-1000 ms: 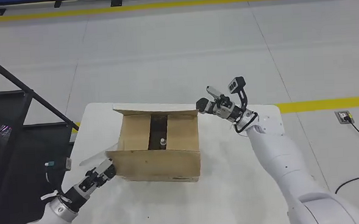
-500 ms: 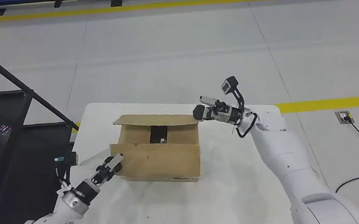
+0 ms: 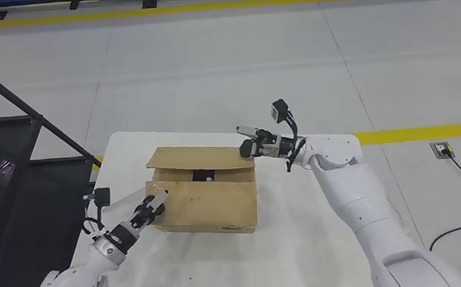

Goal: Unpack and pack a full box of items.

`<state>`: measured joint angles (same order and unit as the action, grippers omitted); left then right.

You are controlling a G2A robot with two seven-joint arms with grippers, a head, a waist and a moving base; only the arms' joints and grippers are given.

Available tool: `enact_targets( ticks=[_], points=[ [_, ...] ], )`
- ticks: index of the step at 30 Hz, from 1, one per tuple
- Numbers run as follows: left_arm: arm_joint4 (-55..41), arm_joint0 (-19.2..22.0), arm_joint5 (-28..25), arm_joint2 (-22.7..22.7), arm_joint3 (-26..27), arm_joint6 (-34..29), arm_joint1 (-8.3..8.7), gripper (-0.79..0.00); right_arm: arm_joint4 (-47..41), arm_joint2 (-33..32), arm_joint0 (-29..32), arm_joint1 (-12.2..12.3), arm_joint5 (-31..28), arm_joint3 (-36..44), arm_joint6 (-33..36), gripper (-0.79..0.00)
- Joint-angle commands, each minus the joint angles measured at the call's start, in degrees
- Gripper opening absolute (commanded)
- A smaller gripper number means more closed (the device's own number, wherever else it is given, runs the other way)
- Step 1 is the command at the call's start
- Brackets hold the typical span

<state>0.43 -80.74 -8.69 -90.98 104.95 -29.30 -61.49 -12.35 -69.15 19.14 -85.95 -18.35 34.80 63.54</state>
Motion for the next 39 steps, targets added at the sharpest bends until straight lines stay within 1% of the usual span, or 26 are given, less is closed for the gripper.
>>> enact_targets(
  ticks=[1,7,9,12,19,24,27,30,36,39],
  points=[
    [1.82,0.64,0.60,0.82,-0.22,0.82,-0.05,0.000,0.31,0.39,0.58,0.09,0.95,1.45,0.63,0.000],
    [5.63,2.00,0.64,3.26,-1.46,3.31,-0.31,0.000,0.46,1.76,2.69,0.19,3.39,6.60,2.56,0.000],
    [6.80,2.23,0.37,3.80,-1.69,3.94,-0.37,0.000,2.43,2.66,3.21,0.40,4.71,8.41,3.68,0.000],
    [7.40,2.36,0.06,4.33,-2.04,4.69,-0.47,0.000,4.54,3.47,4.82,0.73,6.39,11.91,3.58,0.000],
    [7.13,2.34,-0.73,4.30,-1.94,5.51,-0.58,0.000,6.01,3.00,10.22,1.82,8.95,19.64,2.18,0.000],
    [6.03,1.77,-1.47,3.14,-1.15,6.49,-0.61,0.000,8.11,3.25,12.57,2.33,11.37,22.46,-0.65,0.000],
    [5.87,1.32,-1.95,2.20,-0.47,7.75,-0.63,0.000,7.91,3.48,13.00,2.45,11.80,22.68,-0.95,0.000],
    [4.71,0.48,-2.24,0.31,0.37,8.79,-0.58,0.000,7.65,3.85,13.26,2.50,11.66,22.63,-1.29,0.000],
    [1.19,-1.81,-2.08,-5.35,1.30,12.17,-0.52,0.000,7.03,4.79,12.68,2.41,11.86,20.97,-1.87,0.000],
    [-0.32,-3.70,-1.78,-8.46,1.28,15.70,-0.63,0.000,7.03,4.79,12.68,2.41,11.86,20.97,-1.87,0.000]
  ],
)
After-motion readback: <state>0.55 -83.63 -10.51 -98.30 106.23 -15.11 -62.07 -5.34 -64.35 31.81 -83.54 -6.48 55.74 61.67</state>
